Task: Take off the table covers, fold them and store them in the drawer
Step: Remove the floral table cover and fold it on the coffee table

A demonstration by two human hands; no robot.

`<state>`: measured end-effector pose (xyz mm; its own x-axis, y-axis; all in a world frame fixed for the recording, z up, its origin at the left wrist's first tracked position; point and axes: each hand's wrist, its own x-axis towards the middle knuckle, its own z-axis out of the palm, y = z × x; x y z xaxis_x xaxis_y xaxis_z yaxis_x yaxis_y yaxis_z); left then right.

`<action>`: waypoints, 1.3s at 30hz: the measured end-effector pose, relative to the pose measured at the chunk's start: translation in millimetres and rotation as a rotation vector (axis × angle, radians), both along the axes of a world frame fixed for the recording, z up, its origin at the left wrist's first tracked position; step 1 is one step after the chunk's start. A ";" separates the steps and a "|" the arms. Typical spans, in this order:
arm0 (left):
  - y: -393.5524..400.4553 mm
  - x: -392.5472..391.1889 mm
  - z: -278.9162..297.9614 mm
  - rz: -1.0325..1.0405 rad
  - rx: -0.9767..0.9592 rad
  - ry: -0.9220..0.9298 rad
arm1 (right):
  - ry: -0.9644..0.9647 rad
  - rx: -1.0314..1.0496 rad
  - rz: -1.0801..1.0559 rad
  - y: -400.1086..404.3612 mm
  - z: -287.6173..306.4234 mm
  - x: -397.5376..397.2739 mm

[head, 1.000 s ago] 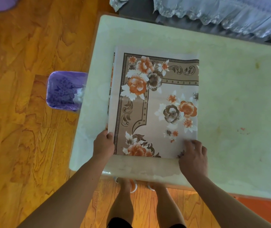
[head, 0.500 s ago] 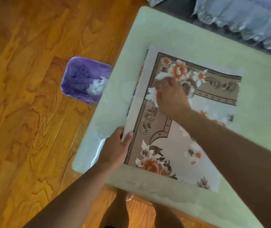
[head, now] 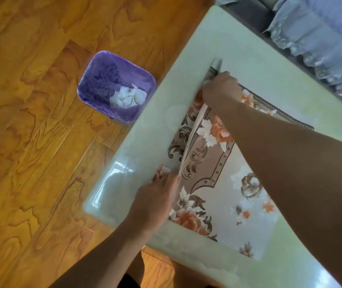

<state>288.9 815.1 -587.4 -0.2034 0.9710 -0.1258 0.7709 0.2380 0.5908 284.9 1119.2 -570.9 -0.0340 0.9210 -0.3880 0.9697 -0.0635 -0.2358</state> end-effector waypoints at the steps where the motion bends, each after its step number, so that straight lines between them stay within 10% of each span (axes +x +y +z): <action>1: -0.1 -1.9 -2.4 0.023 -0.021 0.002 | 0.008 -0.001 -0.045 6.0 2.1 0.1; 19: 9.7 -13.2 -6.4 0.249 -0.287 -0.233 | 0.187 -0.033 -0.185 20.8 -11.3 -4.9; 28: 8.4 -9.0 -5.5 0.282 -0.319 -0.259 | 0.036 0.132 0.541 17.1 -14.5 30.5; 39: 10.4 -11.0 -1.5 0.435 -0.408 -0.287 | -0.206 0.131 0.723 8.5 -23.3 43.4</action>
<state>277.9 825.4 -588.9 -0.4697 0.6706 -0.5742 0.3789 0.7406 0.5549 328.3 1127.7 -594.2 -0.5848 0.7359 -0.3414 0.7846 0.6200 -0.0074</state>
